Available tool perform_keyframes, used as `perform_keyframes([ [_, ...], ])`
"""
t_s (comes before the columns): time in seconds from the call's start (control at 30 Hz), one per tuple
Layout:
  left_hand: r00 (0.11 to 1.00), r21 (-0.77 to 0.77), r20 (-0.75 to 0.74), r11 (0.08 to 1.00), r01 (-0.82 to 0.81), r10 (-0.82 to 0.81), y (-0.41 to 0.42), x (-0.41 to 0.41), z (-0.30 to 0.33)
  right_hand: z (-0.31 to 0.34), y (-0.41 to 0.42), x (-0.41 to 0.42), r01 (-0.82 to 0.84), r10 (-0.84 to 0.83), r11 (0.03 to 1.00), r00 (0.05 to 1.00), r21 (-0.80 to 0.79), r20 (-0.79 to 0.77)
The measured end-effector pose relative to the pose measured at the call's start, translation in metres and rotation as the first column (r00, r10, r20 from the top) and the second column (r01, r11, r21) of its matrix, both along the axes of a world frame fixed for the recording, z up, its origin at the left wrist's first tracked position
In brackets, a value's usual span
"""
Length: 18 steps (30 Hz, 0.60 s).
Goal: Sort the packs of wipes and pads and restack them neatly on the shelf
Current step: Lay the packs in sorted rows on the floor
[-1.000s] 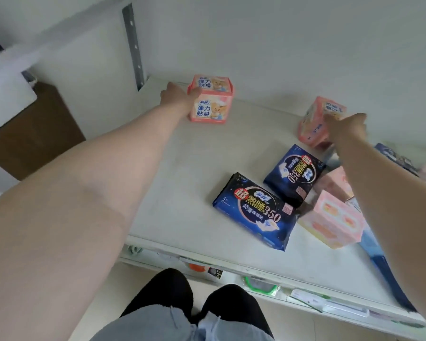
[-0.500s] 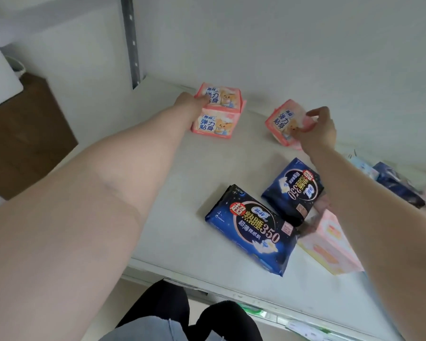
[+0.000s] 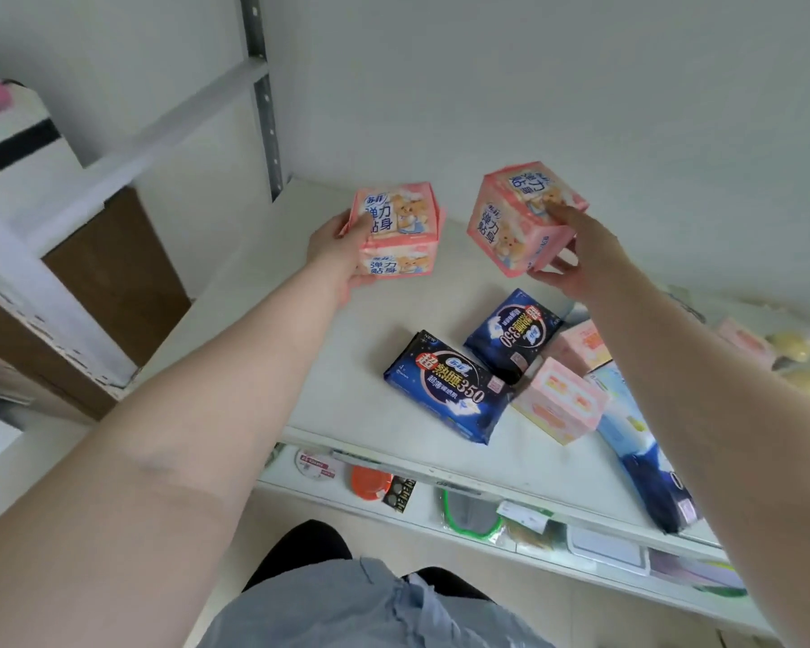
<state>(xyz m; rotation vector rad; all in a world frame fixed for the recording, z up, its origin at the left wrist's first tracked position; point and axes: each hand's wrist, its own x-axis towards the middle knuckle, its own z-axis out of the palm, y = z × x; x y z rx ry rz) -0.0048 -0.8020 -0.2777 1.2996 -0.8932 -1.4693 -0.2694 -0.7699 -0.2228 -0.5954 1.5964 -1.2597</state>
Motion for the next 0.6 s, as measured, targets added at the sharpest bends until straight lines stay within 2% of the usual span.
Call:
perform_keyframes([
  [0.1,0.996,0.011,-0.015,0.996,0.086,-0.086,0.031,0.0,0.014,0.016,0.032,0.006,0.011,-0.01,1.0,0.995,-0.004,0.103],
  [0.23,0.978,0.007,-0.081,0.981,0.194,-0.193,0.067,0.004,0.026,0.035,0.071,0.017,0.052,-0.051,0.999,0.987,0.002,0.155],
  [0.4,0.928,0.017,-0.132,0.935,0.353,-0.348,0.124,0.017,0.034,0.038,0.127,0.032,0.101,-0.097,0.995,0.986,-0.019,0.139],
  [0.6,0.867,0.114,-0.081,0.86,0.497,-0.491,0.214,0.036,0.029,0.024,0.218,0.059,0.186,-0.183,0.983,0.972,-0.003,0.147],
])
